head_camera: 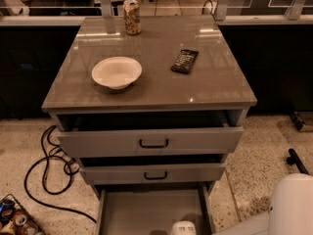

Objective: Close bottom drawer

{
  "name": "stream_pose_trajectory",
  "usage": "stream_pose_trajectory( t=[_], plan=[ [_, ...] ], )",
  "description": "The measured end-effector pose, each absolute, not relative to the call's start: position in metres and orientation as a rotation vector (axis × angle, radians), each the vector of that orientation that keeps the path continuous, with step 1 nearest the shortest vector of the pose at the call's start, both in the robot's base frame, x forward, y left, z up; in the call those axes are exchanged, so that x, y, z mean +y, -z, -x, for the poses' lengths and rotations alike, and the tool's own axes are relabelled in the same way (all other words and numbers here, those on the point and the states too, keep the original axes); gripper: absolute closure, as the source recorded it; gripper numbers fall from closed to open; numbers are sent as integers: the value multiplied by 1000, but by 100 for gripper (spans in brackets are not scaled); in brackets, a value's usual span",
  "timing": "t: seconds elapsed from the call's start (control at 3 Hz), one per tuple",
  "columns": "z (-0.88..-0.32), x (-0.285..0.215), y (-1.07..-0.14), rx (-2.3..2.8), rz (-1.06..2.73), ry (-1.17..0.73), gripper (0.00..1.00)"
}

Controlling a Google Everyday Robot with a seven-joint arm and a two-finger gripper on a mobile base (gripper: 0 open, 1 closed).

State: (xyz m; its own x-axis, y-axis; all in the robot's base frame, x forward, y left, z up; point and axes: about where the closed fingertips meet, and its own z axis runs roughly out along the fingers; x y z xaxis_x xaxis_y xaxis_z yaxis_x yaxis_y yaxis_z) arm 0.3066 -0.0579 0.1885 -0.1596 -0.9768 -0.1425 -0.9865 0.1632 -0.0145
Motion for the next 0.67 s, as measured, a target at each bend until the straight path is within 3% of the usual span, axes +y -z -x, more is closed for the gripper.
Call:
stream_pose_trajectory(
  t=[0.67],
  plan=[
    [-305, -58, -187, 2304, 1957, -127, 95]
  ],
)
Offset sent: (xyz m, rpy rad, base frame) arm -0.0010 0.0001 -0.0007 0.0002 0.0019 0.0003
